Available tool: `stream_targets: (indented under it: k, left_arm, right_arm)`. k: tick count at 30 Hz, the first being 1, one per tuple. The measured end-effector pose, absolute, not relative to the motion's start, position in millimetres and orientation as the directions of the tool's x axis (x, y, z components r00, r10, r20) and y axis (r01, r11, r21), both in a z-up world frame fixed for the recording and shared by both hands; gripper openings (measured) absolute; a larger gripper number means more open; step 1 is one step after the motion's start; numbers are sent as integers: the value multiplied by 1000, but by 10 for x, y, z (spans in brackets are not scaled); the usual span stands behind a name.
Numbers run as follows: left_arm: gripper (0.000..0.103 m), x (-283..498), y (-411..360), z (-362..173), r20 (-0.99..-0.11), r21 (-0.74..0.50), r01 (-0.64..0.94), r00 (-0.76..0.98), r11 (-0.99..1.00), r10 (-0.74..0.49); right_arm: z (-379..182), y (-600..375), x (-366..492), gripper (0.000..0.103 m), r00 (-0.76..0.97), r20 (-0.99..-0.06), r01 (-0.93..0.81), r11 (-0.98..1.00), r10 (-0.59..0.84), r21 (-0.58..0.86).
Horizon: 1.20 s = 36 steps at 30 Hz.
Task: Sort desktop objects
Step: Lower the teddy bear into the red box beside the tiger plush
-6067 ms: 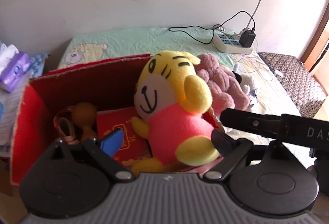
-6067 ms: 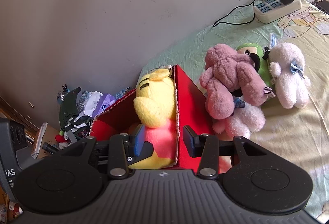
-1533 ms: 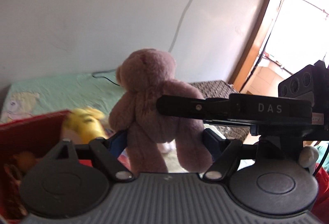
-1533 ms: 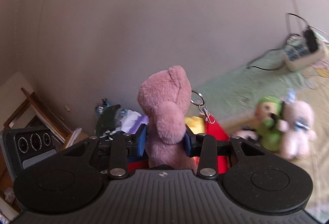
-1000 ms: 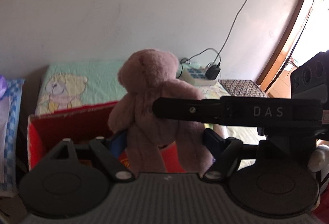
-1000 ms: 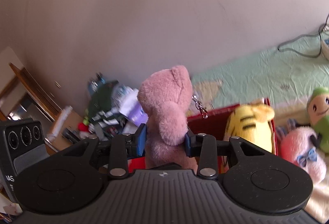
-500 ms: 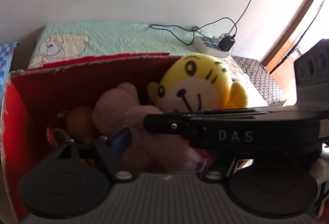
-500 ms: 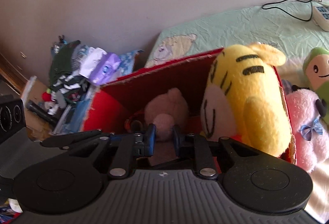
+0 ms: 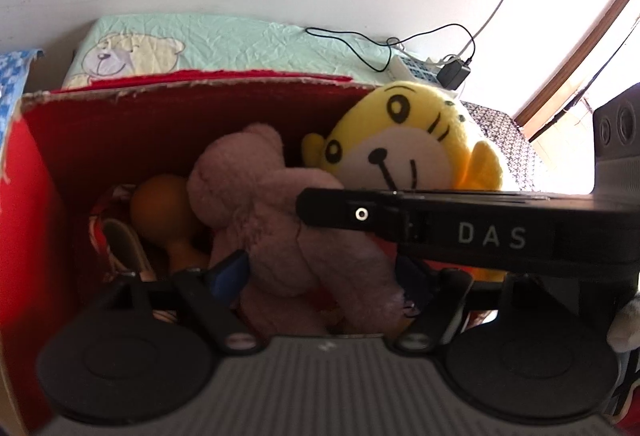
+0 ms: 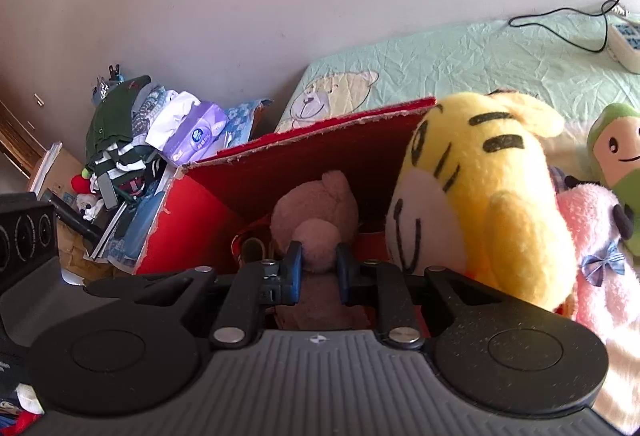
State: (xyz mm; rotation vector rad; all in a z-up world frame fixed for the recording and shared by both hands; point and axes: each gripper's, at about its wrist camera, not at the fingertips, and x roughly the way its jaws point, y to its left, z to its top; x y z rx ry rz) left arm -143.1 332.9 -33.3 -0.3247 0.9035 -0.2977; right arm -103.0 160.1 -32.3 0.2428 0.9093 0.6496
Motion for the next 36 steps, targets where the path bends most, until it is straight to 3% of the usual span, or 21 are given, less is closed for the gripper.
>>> stream_targets:
  k: [7,10,17,29,36]
  left_arm:
    - [78,-1408,3172,-277,-687,-384,173,603,907,-405]
    - [79,-1315,3107,-374,-724,-347,163,580,924,-374]
    - [79,-1279,3121,-397,-755,-312,137,565,940,-333]
    - [90,-1277,3040,-407,-774,-222,119,582,968,-249]
    - [91,-1279,2952,-386,-781,-157,118,592,980,-197]
  right_arm:
    - [-183,1454,-1163,18,493,-629,-394,799,601,454]
    - [-218,1522,-1173,19,502,-651,-410,820,569,401]
    - [-391,1461,-1094,18,516,-645,-360,826,563,433]
    - [-457,1403,-1142,18,534,-611,-359,811,585,462]
    - [-492,1388,-1152,18,533,-609,-348,809,587,474]
